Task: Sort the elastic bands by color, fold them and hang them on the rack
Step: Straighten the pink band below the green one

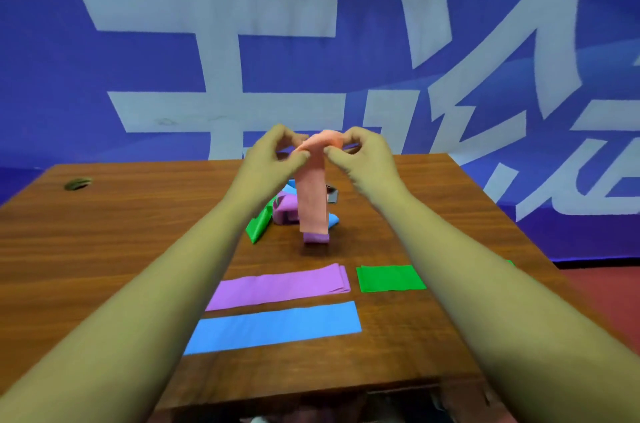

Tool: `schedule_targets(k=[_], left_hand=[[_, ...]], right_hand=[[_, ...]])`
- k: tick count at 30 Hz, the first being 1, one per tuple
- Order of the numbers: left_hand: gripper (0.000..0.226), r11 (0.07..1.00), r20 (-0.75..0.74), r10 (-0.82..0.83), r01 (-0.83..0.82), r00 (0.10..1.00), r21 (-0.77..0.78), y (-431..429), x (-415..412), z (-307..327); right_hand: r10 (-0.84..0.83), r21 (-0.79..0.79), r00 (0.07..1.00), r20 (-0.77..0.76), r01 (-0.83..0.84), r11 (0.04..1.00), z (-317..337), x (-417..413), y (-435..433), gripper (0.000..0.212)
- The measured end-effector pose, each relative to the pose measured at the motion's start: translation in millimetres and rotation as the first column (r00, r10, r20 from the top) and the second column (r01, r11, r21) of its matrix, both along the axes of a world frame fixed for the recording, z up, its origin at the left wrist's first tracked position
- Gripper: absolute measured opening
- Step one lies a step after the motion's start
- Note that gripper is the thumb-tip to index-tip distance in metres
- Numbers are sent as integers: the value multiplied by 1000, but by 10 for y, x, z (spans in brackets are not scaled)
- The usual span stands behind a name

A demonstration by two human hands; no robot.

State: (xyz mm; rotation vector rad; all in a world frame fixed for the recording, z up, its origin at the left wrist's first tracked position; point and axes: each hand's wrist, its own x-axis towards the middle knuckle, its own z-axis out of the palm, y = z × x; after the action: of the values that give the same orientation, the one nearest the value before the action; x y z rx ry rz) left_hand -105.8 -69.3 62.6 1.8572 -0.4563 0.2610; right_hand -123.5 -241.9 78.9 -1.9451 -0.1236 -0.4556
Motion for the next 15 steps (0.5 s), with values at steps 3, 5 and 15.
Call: schedule_targets(k=[3, 5, 15], left_hand=[[16, 982, -78, -159, 150, 984, -119, 19, -235, 107], [18, 955, -121, -242, 215, 963, -207, -9, -428, 136], [43, 933, -258, -324, 262, 910, -248, -29, -1041, -177]], right_hand=[[68, 22, 997, -34, -67, 998, 189, -158, -44, 20], [144, 73, 986, -82, -138, 988, 278, -302, -75, 21], [299, 337, 923, -241, -209, 918, 227, -857, -219, 18]])
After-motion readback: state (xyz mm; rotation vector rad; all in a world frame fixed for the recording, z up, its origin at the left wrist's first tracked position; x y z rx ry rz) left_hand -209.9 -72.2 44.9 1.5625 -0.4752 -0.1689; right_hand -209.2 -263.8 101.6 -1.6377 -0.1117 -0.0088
